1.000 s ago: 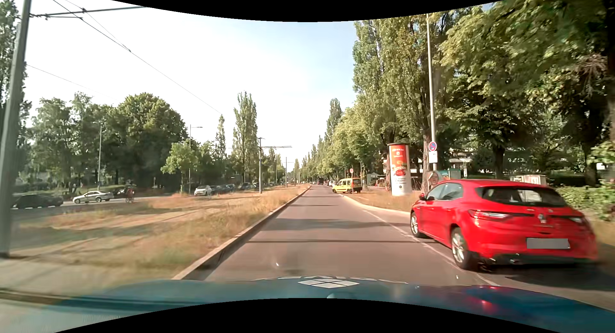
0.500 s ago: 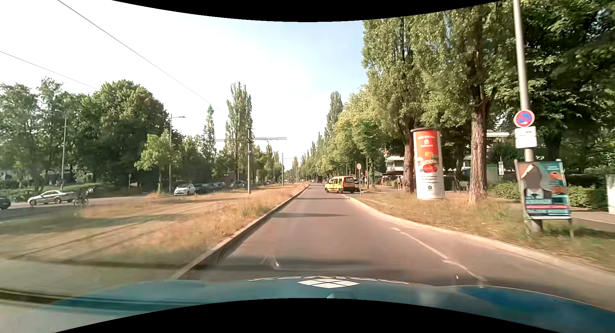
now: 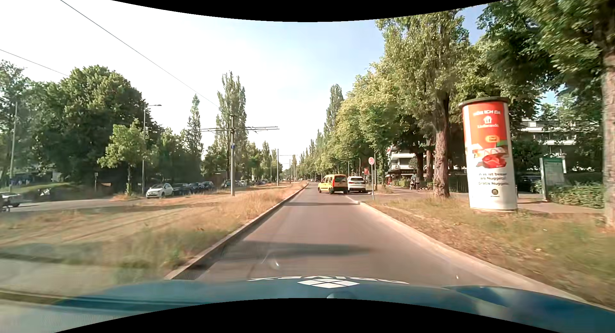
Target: Follow the waypoints while adhering to traffic rules and regulations
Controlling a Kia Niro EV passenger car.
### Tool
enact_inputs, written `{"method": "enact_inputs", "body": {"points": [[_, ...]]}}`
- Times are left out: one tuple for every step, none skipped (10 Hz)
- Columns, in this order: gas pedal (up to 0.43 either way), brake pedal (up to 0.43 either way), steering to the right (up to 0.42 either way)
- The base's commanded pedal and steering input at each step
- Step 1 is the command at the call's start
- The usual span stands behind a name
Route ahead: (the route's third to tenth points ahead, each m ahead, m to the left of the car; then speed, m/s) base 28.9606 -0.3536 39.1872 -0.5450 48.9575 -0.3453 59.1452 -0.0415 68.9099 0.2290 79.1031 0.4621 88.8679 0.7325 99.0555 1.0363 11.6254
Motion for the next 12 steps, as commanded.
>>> {"method": "enact_inputs", "body": {"points": [[0.157, 0.000, 0.001], [0.157, 0.000, 0.002], [0.157, 0.000, 0.001], [0.157, 0.000, 0.001], [0.157, 0.000, 0.002], [0.157, 0.000, 0.001], [0.157, 0.000, 0.001], [0.157, 0.000, 0.000], [0.157, 0.000, 0.000], [0.157, 0.000, -0.001], [0.098, 0.000, -0.004], [0.000, 0.000, -0.005]]}}
